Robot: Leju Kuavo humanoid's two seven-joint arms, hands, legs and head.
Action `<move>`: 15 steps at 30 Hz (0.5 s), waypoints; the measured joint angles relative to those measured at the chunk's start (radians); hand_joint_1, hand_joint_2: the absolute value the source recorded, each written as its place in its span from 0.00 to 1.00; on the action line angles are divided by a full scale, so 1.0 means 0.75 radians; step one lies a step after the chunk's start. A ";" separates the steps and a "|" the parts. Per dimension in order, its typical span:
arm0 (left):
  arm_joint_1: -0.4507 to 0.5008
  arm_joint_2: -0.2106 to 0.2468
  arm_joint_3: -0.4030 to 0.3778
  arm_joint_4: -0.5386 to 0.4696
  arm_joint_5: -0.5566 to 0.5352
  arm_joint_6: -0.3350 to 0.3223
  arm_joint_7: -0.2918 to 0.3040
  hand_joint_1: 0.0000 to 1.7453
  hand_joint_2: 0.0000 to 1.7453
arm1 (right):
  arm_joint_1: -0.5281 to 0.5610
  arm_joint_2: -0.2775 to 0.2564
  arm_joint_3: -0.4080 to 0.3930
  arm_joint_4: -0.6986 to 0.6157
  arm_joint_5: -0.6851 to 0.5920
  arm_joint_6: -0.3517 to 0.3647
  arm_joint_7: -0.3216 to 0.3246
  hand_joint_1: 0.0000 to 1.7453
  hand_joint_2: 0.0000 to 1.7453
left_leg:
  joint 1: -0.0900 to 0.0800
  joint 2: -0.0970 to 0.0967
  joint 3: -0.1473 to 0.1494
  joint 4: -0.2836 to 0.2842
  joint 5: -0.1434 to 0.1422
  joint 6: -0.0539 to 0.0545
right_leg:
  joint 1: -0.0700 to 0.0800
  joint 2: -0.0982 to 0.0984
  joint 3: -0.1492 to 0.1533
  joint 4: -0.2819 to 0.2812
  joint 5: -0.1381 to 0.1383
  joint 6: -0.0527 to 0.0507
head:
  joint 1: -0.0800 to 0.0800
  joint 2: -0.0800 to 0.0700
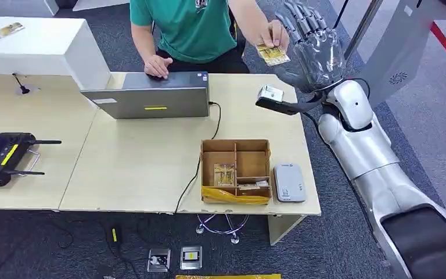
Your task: Pass the card to the sensor for recognition and then transmit it.
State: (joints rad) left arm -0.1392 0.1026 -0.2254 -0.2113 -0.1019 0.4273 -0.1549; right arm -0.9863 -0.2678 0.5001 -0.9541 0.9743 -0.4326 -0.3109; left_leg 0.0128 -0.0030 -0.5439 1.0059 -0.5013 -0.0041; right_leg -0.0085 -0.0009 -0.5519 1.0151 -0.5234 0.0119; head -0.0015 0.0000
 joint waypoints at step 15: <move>0.000 0.006 -0.004 0.000 0.002 0.002 0.000 0.00 0.00 | 0.000 0.004 0.038 0.049 -0.002 0.043 0.005 1.00 1.00 | 0.000 0.000 0.000 0.000 0.000 0.000 | 0.000 0.000 0.000 0.000 0.000 0.000 | -0.001 0.000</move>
State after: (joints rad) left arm -0.1391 0.1072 -0.2281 -0.2113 -0.1007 0.4288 -0.1549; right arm -0.9862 -0.2651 0.5283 -0.9174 0.9731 -0.4002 -0.3071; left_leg 0.0128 -0.0030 -0.5439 1.0058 -0.5012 -0.0042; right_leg -0.0084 -0.0009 -0.5520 1.0151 -0.5234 0.0119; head -0.0019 0.0000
